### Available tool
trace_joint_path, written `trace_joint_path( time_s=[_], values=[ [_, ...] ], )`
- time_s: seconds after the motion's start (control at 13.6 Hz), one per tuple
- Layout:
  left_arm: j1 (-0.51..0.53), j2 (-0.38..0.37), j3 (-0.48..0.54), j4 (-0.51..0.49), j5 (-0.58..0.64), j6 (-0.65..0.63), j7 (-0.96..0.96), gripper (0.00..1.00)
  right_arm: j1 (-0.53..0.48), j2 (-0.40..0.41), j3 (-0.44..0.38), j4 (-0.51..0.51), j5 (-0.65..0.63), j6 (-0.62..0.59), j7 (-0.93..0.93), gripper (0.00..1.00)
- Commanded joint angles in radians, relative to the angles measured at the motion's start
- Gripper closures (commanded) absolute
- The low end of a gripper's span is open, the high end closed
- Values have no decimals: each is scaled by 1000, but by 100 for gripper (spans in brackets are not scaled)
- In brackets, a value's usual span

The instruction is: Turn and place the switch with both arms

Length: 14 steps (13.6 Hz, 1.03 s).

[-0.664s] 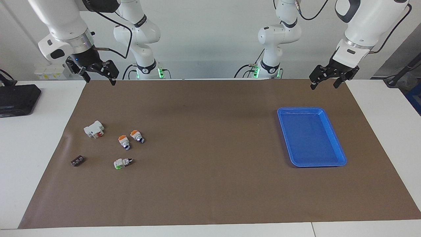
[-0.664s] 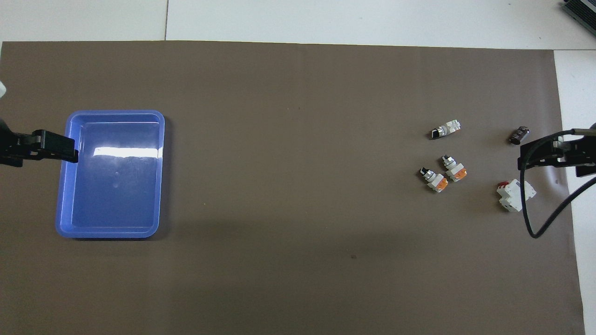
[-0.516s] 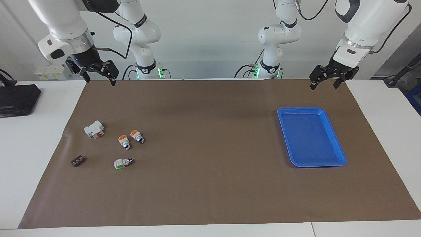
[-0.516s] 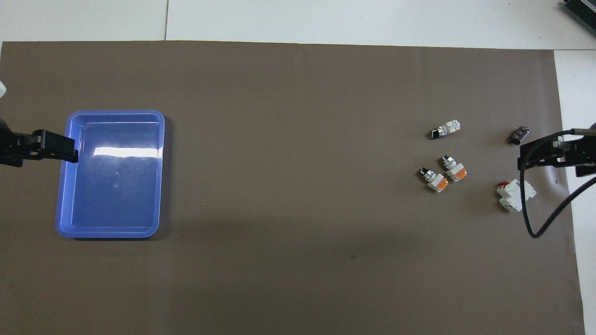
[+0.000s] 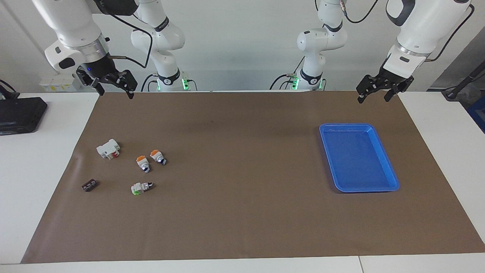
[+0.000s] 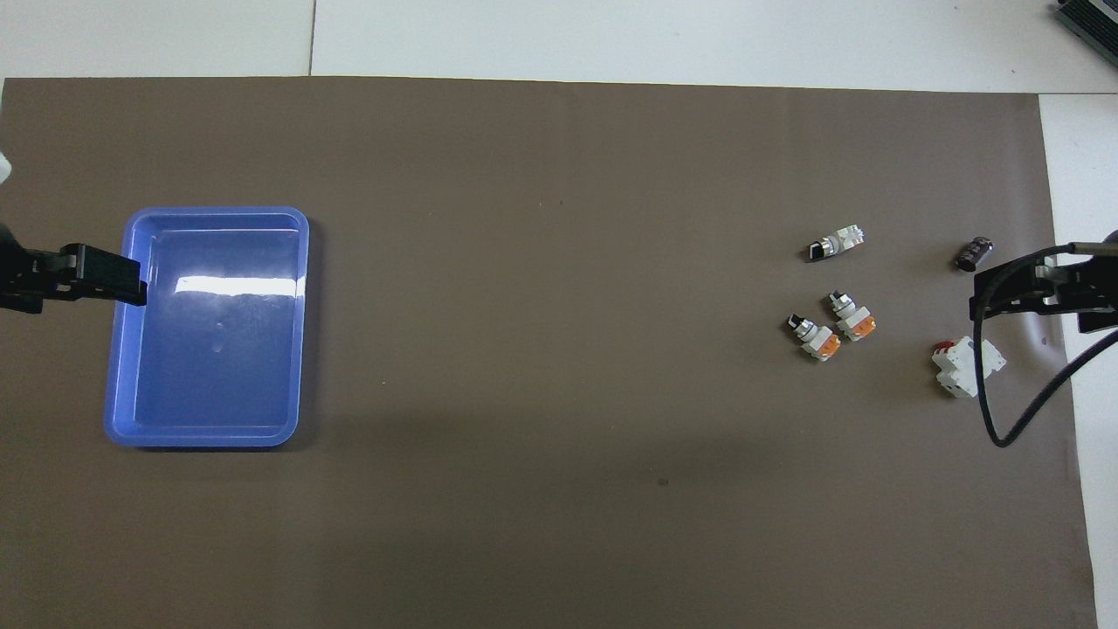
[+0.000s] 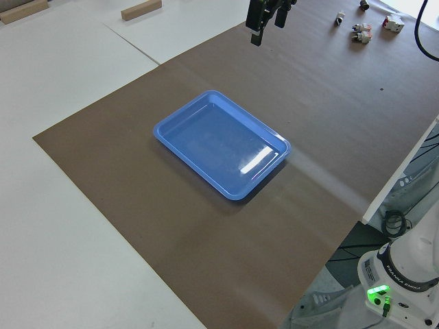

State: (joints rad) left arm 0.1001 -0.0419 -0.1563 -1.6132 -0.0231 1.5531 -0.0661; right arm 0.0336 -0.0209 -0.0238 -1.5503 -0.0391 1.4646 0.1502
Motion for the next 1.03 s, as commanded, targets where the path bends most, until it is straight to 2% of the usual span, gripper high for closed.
trace_joint_path(
  time_s=[0.0,0.15,0.3,0.44,0.52,0.74,0.96],
  values=[
    [4,-24,0,-27,9,5,-9,0,-18,-28,5,-63,5,65,-15,0],
    [4,-24,0,-27,9,5,-9,0,-18,-60,4,-143,85,77,-15,0],
    [4,-24,0,-27,9,5,-9,0,-14,-83,2,-212,96,193,-32,0],
    [4,-24,0,-27,9,5,-9,0,-18,-85,2,-275,94,261,-165,0],
    [4,-24,0,-27,9,5,-9,0,-17,-85,2,-330,96,339,-231,0],
    [4,-24,0,-27,9,5,-9,0,9,-42,5,-422,94,477,-364,0],
    [4,-24,0,-27,9,5,-9,0,28,-11,4,-515,96,557,-533,0]
  ],
)
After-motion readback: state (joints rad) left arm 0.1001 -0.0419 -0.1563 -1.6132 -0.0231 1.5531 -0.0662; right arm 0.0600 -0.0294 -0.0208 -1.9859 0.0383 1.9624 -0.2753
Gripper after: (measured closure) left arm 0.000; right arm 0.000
